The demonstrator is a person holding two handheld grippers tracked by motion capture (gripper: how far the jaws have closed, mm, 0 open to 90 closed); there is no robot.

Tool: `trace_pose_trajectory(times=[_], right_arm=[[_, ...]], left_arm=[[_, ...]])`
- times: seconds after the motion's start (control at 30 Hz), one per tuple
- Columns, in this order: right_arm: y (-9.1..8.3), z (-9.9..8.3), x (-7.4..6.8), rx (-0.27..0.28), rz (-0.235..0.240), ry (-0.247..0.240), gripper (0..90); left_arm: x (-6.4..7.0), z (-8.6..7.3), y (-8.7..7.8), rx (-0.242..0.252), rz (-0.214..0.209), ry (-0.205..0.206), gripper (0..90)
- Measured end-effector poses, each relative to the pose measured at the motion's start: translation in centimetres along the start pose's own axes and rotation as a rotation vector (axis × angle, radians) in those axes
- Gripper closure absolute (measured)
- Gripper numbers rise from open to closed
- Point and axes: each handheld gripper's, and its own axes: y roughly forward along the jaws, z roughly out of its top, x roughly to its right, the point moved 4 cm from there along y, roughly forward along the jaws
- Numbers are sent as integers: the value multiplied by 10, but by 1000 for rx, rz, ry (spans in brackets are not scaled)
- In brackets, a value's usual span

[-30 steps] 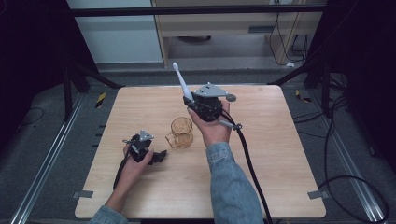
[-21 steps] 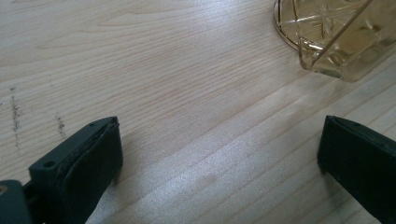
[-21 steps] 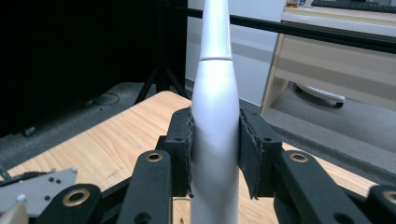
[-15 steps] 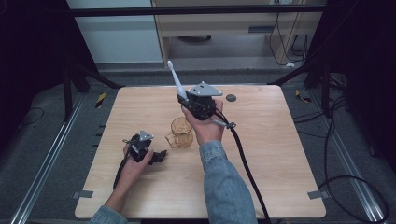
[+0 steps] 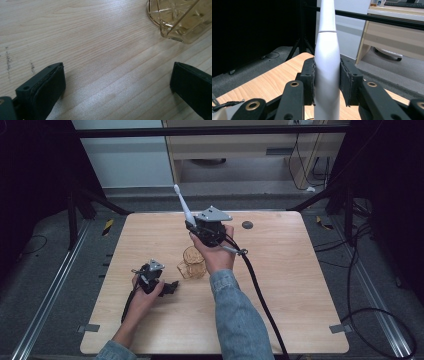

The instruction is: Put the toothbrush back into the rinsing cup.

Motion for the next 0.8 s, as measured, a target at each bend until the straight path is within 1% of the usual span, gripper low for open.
trace_pose_trajectory(times=[0.4,0.47,0.53,0.6,0.8], right_arm=[[7,-4,-1,-6,3,3,668],[11,-8,-2,3,11,8,668],[13,-9,-3,4,12,11,668],[17,-12,-5,1,11,0,668],[26,-21,-6,5,20,10,668]], left_arm=[[0,0,0,0,0,0,0],[0,0,0,-1,0,0,0],[0,0,0,0,0,-1,0],[0,0,0,1,0,-1,0],[0,0,0,2,1,-3,0]])
